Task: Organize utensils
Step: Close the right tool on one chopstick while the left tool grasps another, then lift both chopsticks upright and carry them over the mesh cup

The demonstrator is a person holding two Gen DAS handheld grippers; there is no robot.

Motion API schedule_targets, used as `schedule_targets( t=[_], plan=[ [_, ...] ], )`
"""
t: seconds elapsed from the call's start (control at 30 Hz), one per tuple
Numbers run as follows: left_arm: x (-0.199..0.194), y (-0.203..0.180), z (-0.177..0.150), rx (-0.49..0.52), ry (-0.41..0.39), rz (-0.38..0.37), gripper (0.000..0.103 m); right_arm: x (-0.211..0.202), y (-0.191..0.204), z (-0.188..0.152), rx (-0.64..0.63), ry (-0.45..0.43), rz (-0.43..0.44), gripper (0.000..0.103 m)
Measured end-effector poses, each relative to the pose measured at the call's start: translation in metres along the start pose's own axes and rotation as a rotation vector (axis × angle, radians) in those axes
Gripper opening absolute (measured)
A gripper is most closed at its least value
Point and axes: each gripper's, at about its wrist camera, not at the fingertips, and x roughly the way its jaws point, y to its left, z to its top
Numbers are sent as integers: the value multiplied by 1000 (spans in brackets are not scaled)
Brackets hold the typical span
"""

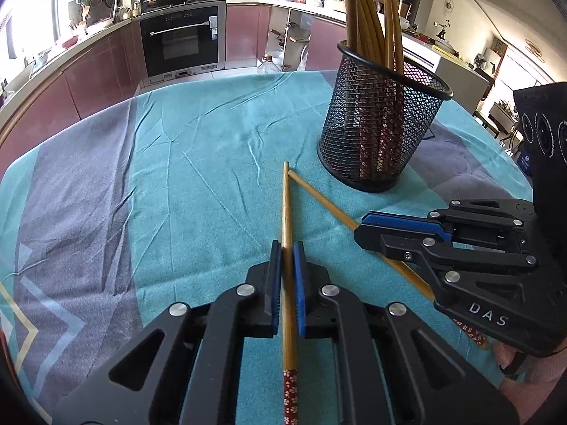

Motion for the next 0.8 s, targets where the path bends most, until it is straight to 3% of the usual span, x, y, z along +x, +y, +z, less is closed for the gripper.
schedule_targets(
  t=[0.37, 0.8],
  plan=[
    [-24, 7, -1, -33, -36, -48, 7, -29, -3, -2, 13, -75, 80, 5],
    [-98, 9, 21, -48, -191, -229, 7, -92, -15, 8, 40, -254, 111, 5]
  ],
)
